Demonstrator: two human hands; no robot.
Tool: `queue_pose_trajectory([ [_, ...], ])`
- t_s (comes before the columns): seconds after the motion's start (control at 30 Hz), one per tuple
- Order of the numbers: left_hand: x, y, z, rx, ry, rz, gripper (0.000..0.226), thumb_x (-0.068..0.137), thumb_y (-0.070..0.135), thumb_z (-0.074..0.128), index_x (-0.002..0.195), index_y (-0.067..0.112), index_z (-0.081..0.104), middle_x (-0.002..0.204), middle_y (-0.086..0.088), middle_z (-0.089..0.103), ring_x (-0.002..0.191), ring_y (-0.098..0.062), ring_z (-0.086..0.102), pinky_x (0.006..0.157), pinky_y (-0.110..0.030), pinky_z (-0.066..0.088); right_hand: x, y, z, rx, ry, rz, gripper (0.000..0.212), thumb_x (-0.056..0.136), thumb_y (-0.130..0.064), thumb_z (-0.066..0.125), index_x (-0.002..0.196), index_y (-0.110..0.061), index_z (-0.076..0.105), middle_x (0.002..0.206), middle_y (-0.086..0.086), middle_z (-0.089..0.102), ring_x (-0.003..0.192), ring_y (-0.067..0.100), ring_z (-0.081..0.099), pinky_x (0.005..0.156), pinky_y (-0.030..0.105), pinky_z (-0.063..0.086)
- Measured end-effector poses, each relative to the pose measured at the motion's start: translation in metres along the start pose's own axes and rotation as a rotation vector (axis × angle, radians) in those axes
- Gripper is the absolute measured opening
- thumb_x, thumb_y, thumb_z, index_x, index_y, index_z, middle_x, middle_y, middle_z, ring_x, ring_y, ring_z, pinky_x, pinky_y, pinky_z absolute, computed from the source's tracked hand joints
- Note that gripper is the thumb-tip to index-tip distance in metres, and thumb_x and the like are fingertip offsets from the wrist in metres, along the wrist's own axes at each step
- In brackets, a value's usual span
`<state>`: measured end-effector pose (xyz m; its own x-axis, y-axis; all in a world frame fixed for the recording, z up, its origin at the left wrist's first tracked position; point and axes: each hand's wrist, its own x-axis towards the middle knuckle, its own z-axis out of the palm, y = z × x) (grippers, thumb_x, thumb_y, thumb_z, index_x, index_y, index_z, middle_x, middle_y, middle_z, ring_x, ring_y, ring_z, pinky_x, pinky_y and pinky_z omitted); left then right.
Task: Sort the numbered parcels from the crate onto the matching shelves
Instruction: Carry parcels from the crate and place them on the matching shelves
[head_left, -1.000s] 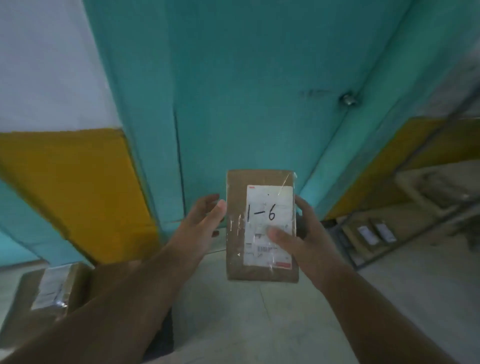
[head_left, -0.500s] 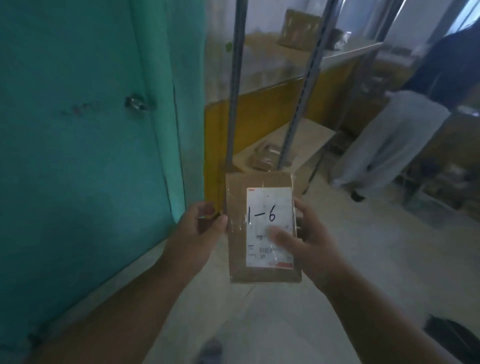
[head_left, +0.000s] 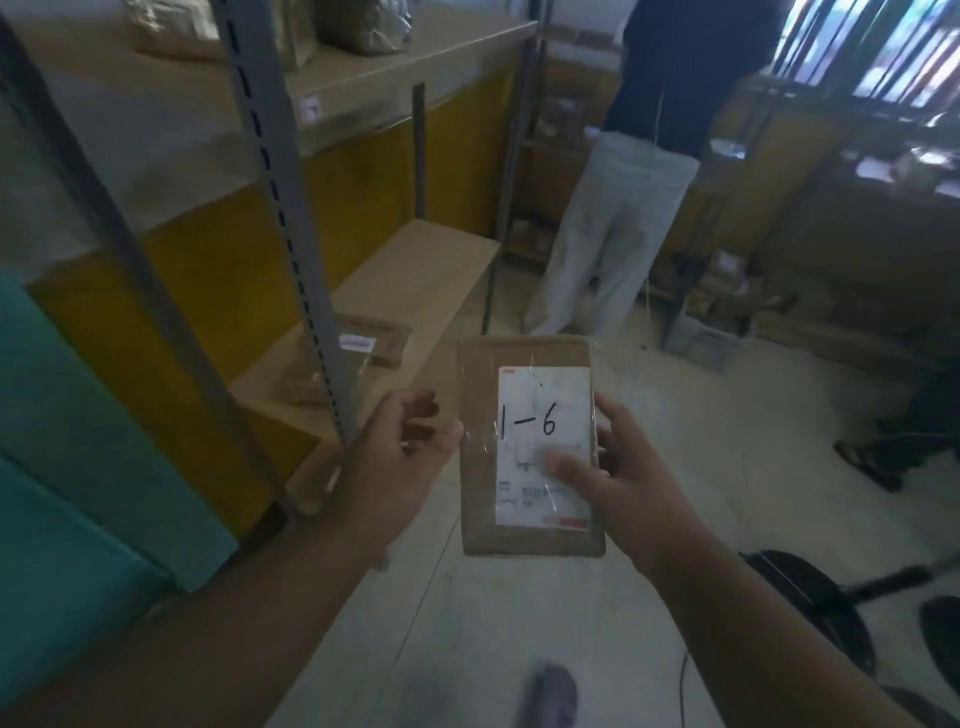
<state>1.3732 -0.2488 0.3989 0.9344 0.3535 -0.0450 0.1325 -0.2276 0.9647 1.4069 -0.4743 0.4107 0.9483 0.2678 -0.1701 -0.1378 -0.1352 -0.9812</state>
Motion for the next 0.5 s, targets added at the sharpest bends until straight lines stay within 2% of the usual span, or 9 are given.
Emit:
queue_pose_trajectory([
  [0.17, 0.072, 0.002, 0.071, 0.013, 0.056, -0.038, 0.033, 0.091, 0.036, 0.066, 0.12, 0.036, 0.049, 0.115, 0.023, 0.058, 0.099, 0.004, 0.056, 0.079, -0.021, 0.047, 0.1, 0.007, -0.066, -0.069, -0.064, -0.004, 0.075, 0.073, -0.031, 0.083, 0.138, -0.046, 0.048, 0.125, -0.001, 0.065, 0.098, 0.02, 0.073, 0.069, 0.044, 0.063],
  [0.3, 0.114, 0.014, 0.106, -0.047, 0.193, -0.127, 0.029, 0.089, 0.028, 0.07, 0.113, 0.034, 0.058, 0.112, 0.019, 0.064, 0.096, 0.001, 0.062, 0.082, -0.026, 0.052, 0.184, -0.008, -0.099, -0.108, -0.204, 0.007, 0.077, 0.069, -0.037, 0.084, 0.136, -0.05, 0.047, 0.124, -0.003, 0.066, 0.1, 0.021, 0.073, 0.069, 0.044, 0.063],
  [0.4, 0.142, 0.024, 0.116, -0.032, 0.283, -0.187, 0.021, 0.089, 0.03, 0.069, 0.101, 0.041, 0.056, 0.108, 0.022, 0.063, 0.096, 0.001, 0.061, 0.073, -0.019, 0.047, 0.243, -0.017, -0.103, -0.123, -0.319, -0.003, 0.068, 0.079, -0.025, 0.082, 0.135, -0.048, 0.05, 0.125, 0.001, 0.066, 0.101, 0.023, 0.073, 0.069, 0.046, 0.063],
  [0.5, 0.17, 0.024, 0.112, -0.007, 0.353, -0.239, 0.028, 0.091, 0.035, 0.066, 0.117, 0.037, 0.055, 0.113, 0.019, 0.061, 0.095, 0.002, 0.058, 0.057, -0.007, 0.045, 0.295, -0.019, -0.092, -0.086, -0.411, -0.003, 0.067, 0.081, -0.021, 0.081, 0.136, -0.045, 0.051, 0.126, 0.003, 0.066, 0.106, 0.028, 0.071, 0.071, 0.049, 0.063],
])
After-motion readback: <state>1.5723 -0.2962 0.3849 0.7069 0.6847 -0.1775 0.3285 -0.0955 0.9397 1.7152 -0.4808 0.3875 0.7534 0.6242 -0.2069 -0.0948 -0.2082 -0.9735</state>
